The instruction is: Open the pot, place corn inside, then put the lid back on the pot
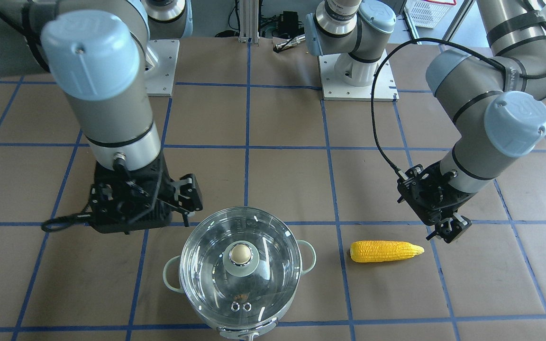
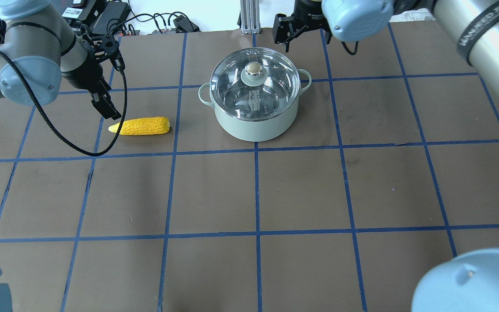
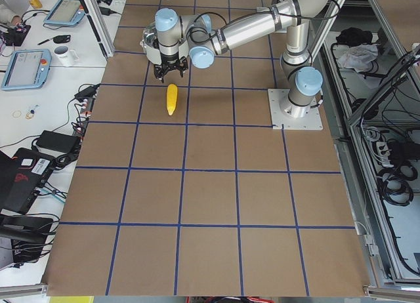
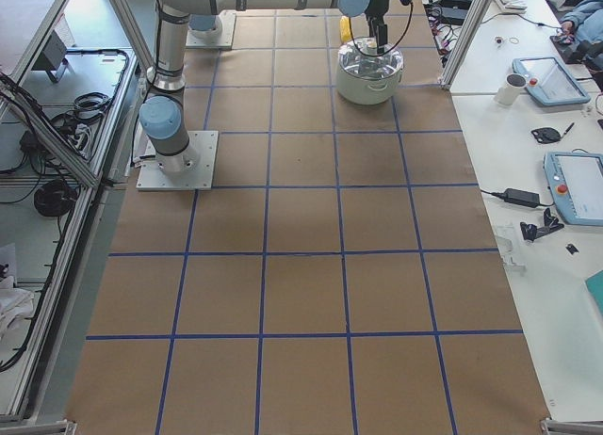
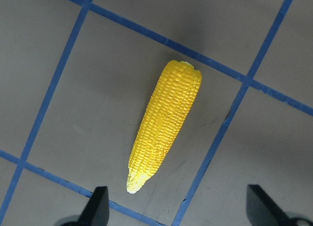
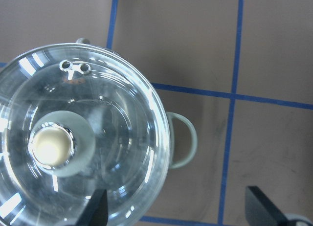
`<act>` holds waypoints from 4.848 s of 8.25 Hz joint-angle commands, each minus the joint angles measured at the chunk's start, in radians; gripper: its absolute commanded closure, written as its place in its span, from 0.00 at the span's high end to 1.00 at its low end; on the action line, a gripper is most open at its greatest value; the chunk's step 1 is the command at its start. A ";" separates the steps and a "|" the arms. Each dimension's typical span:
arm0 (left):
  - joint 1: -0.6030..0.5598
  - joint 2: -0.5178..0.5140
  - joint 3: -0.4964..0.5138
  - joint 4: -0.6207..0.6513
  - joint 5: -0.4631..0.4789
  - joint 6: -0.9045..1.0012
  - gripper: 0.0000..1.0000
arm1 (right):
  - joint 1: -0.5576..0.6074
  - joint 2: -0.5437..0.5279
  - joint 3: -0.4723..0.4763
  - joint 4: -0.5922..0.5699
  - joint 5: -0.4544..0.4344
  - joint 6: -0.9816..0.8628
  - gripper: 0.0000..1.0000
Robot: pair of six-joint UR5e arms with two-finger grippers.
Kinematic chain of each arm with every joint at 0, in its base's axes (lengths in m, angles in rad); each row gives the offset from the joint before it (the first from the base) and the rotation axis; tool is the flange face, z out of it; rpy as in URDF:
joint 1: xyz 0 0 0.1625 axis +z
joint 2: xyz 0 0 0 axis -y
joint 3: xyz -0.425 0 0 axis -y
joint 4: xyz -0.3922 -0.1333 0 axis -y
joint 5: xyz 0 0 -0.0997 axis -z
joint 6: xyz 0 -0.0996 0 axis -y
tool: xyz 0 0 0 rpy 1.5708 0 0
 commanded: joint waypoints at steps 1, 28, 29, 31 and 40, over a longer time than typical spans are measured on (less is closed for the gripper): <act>-0.001 -0.069 0.000 0.024 -0.002 0.119 1.00 | 0.088 0.114 -0.022 -0.125 -0.027 0.161 1.00; -0.018 -0.135 0.009 0.135 -0.002 0.192 0.00 | 0.149 0.182 0.045 -0.340 -0.008 0.290 0.65; -0.015 -0.134 0.009 0.135 -0.008 0.198 0.00 | 0.148 0.180 0.044 -0.340 -0.007 0.289 0.59; -0.015 -0.134 0.009 0.135 -0.007 0.196 0.00 | 0.148 0.177 0.041 -0.337 -0.007 0.285 0.46; -0.154 -0.054 0.012 0.259 0.001 -0.012 0.00 | -0.019 -0.109 0.035 -0.003 0.030 0.060 0.39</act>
